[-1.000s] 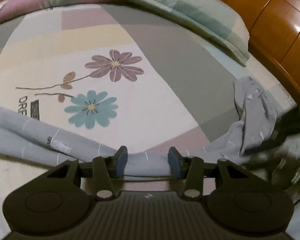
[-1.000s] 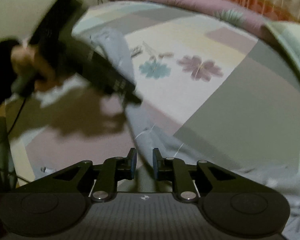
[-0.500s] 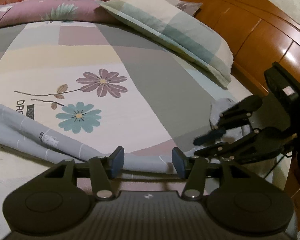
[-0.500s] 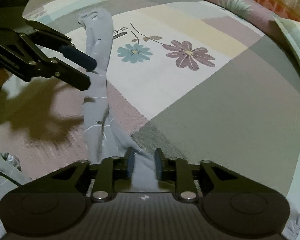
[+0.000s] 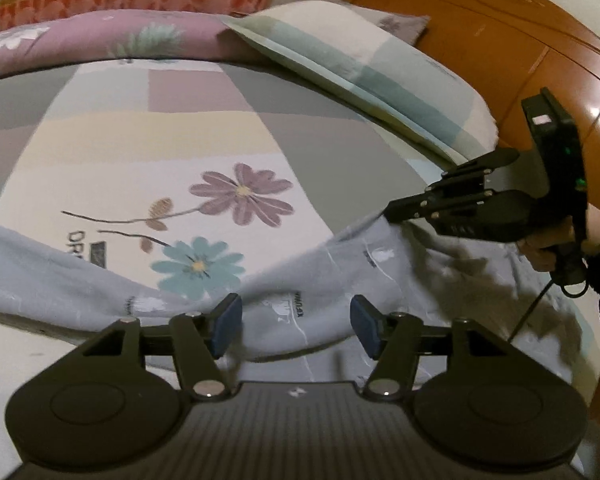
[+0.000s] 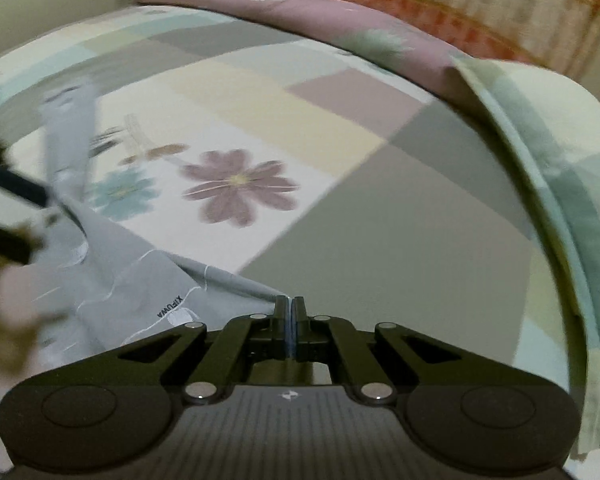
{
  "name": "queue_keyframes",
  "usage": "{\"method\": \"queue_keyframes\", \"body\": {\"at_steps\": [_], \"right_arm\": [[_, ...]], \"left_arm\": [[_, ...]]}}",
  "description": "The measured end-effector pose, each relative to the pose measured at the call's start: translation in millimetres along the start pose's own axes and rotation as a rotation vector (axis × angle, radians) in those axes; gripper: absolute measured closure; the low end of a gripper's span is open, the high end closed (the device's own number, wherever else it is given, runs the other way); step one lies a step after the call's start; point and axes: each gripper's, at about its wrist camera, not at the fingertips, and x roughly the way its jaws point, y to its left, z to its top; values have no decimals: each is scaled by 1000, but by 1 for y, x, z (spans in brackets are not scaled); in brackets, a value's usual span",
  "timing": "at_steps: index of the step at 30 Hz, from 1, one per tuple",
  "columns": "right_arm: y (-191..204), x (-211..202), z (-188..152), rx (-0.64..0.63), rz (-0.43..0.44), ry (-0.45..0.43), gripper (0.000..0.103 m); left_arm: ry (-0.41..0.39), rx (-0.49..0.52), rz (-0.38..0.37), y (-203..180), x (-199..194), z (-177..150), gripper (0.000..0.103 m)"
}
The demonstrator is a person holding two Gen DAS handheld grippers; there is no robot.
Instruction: Fold clothes
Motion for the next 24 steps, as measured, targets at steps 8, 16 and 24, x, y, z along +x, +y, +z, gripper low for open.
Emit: {"method": "queue_keyframes", "body": {"at_steps": [8,16,24], "right_arm": [[-36,32,1,111,-226,30,103],[-39,15,13,237,-43,-23,100],[56,35,68,55,196,-41,94]], "left_arm": [[26,-25,99,13,14,4,43],[11,-81,214,44,4,12,42],[-13,-191,270,96,-16,7,39]]}}
